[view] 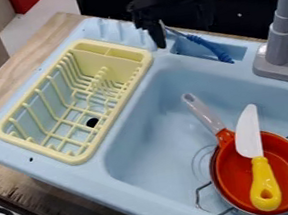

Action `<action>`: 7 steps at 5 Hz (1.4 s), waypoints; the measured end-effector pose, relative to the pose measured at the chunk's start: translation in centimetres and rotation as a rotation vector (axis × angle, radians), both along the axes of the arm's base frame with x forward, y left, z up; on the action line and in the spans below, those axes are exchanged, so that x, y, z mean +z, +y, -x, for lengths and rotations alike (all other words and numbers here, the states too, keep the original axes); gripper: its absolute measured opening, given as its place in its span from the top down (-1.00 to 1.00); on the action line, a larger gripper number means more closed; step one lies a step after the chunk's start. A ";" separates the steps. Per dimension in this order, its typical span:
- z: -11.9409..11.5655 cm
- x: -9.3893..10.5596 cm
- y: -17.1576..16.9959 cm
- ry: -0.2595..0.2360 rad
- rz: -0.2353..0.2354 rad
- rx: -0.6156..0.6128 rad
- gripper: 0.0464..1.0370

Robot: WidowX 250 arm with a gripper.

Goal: Put the fork at the left side of the sink

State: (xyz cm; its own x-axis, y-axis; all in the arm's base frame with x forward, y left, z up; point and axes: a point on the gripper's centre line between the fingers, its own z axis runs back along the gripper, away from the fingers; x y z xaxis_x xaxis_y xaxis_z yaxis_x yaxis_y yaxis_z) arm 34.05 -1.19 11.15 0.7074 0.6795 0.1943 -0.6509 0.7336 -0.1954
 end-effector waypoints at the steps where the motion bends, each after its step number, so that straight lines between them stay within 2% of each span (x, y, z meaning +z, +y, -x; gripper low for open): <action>1: -1.1 -0.4 -0.3 -0.018 0.019 0.062 -0.92; 2: -1.7 -1.3 -0.4 -0.032 0.004 0.113 -0.92; 3: -2.1 -1.8 -0.3 -0.079 0.004 0.147 -0.92; 4: -2.4 -1.8 -0.6 -0.106 0.037 0.171 -0.92; 5: -2.6 -2.5 -0.4 -0.095 0.043 0.198 -0.92; 6: -2.9 -2.8 -0.4 -0.113 0.020 0.224 -0.92; 7: -3.0 -3.9 -0.6 -0.137 -0.025 0.287 -0.81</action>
State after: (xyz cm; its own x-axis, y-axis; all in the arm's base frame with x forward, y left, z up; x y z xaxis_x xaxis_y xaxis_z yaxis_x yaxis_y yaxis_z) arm 37.04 -1.79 7.24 0.4533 0.8416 0.2937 -0.8013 0.5291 -0.2793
